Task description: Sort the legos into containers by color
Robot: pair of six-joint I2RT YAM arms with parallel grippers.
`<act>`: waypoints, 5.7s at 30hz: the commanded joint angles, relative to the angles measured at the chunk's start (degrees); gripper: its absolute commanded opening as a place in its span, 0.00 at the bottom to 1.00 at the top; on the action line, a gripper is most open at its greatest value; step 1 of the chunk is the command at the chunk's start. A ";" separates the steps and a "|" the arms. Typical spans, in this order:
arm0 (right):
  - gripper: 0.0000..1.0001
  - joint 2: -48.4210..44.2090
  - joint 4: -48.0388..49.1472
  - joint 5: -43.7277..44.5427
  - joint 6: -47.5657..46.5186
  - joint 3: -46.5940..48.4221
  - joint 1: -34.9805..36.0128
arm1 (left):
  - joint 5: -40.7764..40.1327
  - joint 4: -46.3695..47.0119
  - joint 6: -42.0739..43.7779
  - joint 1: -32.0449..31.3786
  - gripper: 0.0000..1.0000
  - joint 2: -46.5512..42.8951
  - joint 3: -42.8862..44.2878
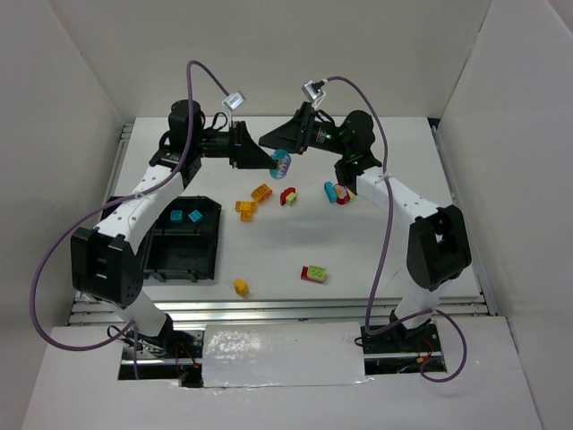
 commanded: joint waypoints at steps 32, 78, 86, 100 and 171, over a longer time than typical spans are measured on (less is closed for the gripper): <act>1.00 -0.89 -78.39 48.16 -48.35 16.67 9.16 | -76.35 -52.51 4.53 13.91 0.00 -4.40 0.47; 0.76 11.35 -88.18 43.37 -61.38 15.20 38.20 | -83.31 -66.93 -1.45 16.45 0.99 -10.81 7.69; 0.76 12.83 -87.29 44.07 -60.67 14.49 38.20 | -81.63 -65.17 -0.13 16.45 0.99 -11.26 6.09; 0.79 16.09 -87.65 45.12 -60.49 16.07 38.82 | -81.29 -64.82 2.24 16.54 0.99 -11.17 5.92; 0.26 28.30 -68.31 26.84 -43.00 40.95 31.96 | -85.15 -69.22 0.05 18.65 0.99 -16.09 12.60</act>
